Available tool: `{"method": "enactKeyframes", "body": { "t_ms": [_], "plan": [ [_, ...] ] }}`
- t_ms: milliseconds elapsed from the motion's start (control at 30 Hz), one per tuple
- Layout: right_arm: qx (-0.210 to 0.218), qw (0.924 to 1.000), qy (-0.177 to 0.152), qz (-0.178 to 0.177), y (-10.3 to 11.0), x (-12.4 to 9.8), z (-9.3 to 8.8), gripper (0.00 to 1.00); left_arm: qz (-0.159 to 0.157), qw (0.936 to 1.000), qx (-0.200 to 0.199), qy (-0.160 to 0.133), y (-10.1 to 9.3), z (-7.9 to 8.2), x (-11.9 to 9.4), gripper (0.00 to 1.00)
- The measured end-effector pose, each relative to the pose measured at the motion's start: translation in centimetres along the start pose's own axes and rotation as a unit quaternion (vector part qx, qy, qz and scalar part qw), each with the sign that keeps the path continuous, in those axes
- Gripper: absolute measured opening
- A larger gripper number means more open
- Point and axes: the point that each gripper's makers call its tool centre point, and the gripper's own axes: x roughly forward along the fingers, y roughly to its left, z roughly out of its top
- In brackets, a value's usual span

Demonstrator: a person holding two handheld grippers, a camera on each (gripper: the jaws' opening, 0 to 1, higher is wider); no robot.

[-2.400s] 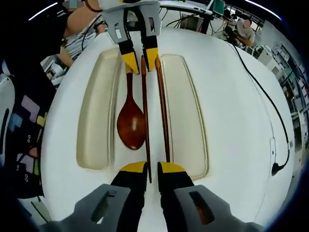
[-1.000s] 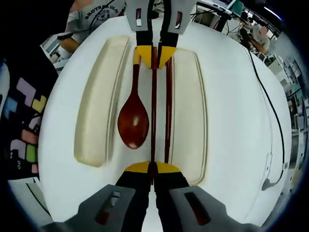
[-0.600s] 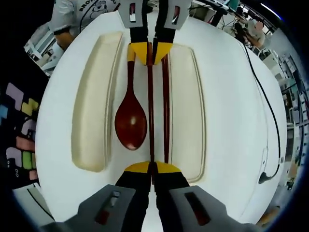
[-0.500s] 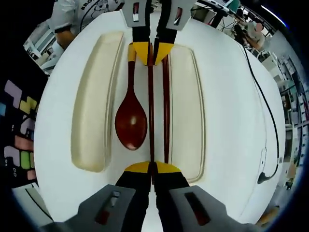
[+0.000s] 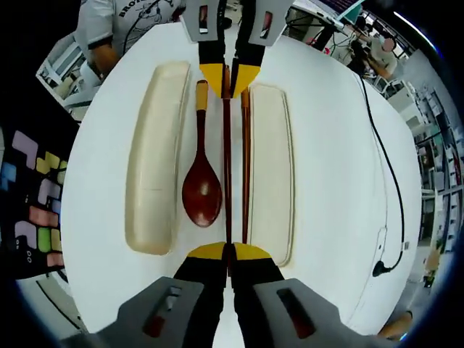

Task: Arrange the utensils inside the cutlery case until each visible utensil rests in its matching compartment.

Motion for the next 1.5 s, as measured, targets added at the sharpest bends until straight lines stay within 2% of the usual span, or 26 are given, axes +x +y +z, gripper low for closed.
{"method": "enactKeyframes", "body": {
  "t_ms": [267,500,767,833,933,1233,1500],
  "plan": [
    [-0.002,1.0,-0.006,-0.005,0.8,-2.1,0.9,0.0,0.011,0.9999,-0.002,-0.001,-0.9,0.3,-2.5,0.06],
    [0.004,0.9999,-0.011,-0.004,1.9,-2.8,1.6,0.0,0.014,0.9999,-0.004,0.004,-2.0,-0.2,-3.4,0.06],
    [0.01,0.9997,-0.016,0.014,4.2,-2.4,1.6,0.0,0.002,1.0,-0.002,-0.008,-4.8,-0.8,-2.7,0.06],
    [-0.004,0.9998,-0.02,0.007,4.7,-2.2,1.7,0.0,-0.001,1.0,-0.004,-0.008,-5.2,-1.1,-2.5,0.06],
    [-0.002,0.9996,-0.021,0.016,5.5,-1.8,1.9,0.0,-0.01,0.9999,-0.011,-0.007,-5.9,-1.5,-2.2,0.06],
    [-0.003,0.9995,-0.016,0.028,6.0,-0.7,1.8,0.0,-0.016,0.9998,-0.01,-0.001,-6.5,-1.8,-1.7,0.06],
    [0.002,0.999,-0.025,0.037,6.3,0.6,1.6,0.0,-0.022,0.9997,-0.014,0.002,-6.7,-2.3,-0.3,0.06]
  ]
}}
